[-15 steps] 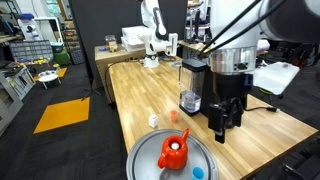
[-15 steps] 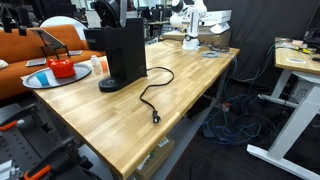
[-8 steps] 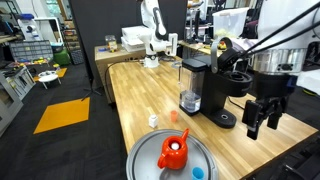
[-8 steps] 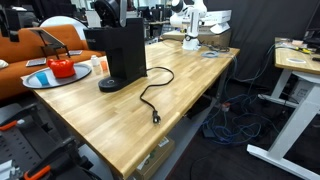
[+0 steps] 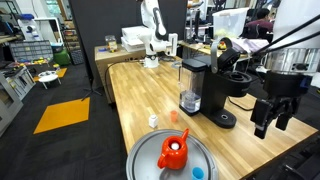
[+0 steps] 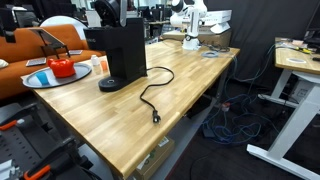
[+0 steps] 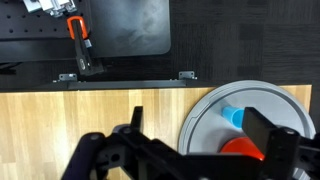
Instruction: Put the black pepper shaker in the orange teapot
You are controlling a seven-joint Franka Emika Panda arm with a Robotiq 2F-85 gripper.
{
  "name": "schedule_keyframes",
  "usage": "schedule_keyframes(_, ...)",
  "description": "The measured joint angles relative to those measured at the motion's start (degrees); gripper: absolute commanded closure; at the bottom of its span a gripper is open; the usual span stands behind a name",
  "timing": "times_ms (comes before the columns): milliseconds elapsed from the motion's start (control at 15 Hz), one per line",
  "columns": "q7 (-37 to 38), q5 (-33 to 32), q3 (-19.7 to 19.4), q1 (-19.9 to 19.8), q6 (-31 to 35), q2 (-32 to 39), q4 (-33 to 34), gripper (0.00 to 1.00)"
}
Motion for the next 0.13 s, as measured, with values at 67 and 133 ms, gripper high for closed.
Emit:
schedule_keyframes(67,0.0,0.0,0.0,0.0,0.0,0.0,0.0,0.0)
schedule_keyframes(133,0.0,0.0,0.0,0.0,0.0,0.0,0.0,0.0)
